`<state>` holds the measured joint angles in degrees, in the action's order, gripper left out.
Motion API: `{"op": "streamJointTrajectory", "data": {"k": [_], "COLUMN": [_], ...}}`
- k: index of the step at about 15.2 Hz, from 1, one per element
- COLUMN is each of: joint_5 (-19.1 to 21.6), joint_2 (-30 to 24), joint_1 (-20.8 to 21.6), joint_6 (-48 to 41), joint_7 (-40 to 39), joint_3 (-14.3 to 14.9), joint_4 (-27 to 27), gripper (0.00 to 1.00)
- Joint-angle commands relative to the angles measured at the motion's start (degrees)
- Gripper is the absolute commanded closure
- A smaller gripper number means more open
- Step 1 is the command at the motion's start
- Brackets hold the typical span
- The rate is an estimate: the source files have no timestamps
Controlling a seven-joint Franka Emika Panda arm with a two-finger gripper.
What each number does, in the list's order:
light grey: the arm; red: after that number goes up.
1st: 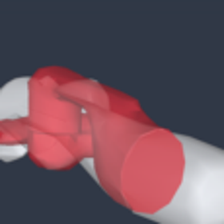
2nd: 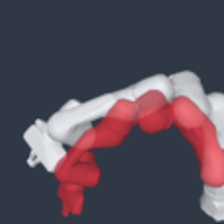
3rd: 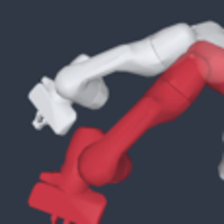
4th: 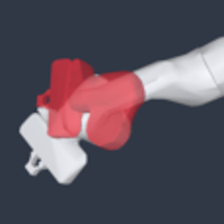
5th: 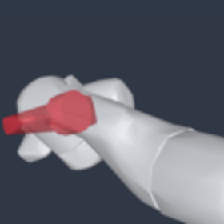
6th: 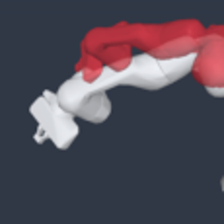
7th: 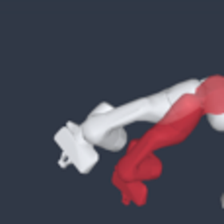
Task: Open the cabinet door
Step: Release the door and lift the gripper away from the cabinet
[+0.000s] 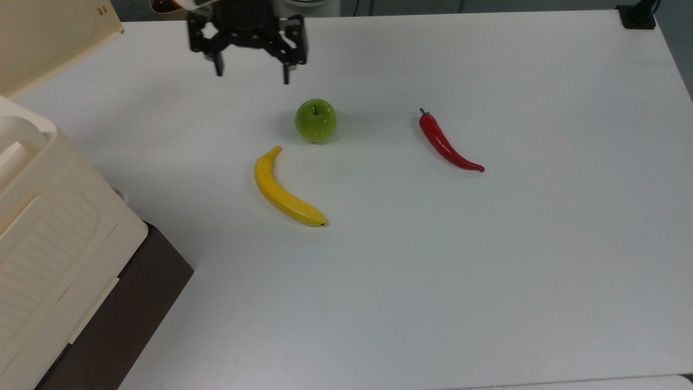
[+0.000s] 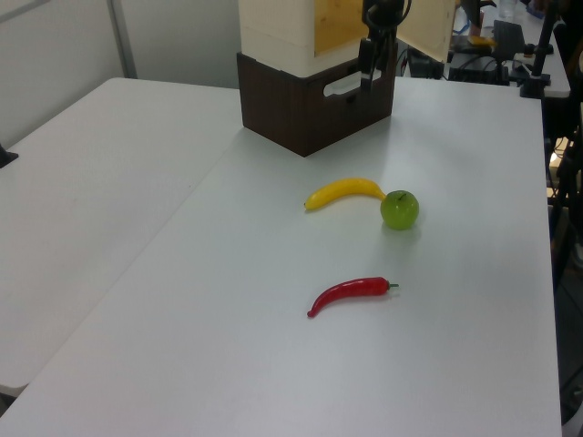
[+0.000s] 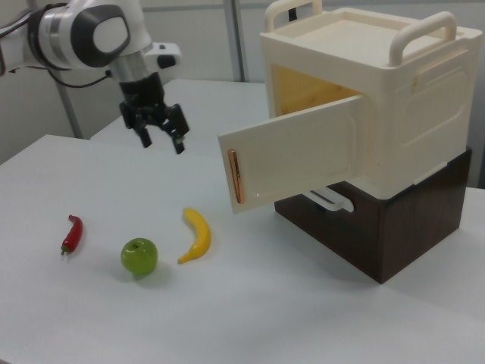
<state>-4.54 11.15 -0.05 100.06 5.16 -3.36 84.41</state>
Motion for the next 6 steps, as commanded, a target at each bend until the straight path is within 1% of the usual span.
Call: {"op": "streamJointTrajectory", "data": {"k": [1,3,4,6], "joint_5": [1.02,1.11,1.11,1.11], "joint_2": [-6.39,-8.68,-9.04,-8.87], "joint_1": [3.46,4.88,4.79,4.27], "joint_6": [-1.63,-1.54,-1.8,-1.89], "joint_7": [2.4,2.4,2.49,2.49], "joint_3": [1.07,2.04,2.65,2.66], "joint_4": [8.03,10.67,10.6,10.25], "gripper": [0.0,0.0,0.0,0.0]}}
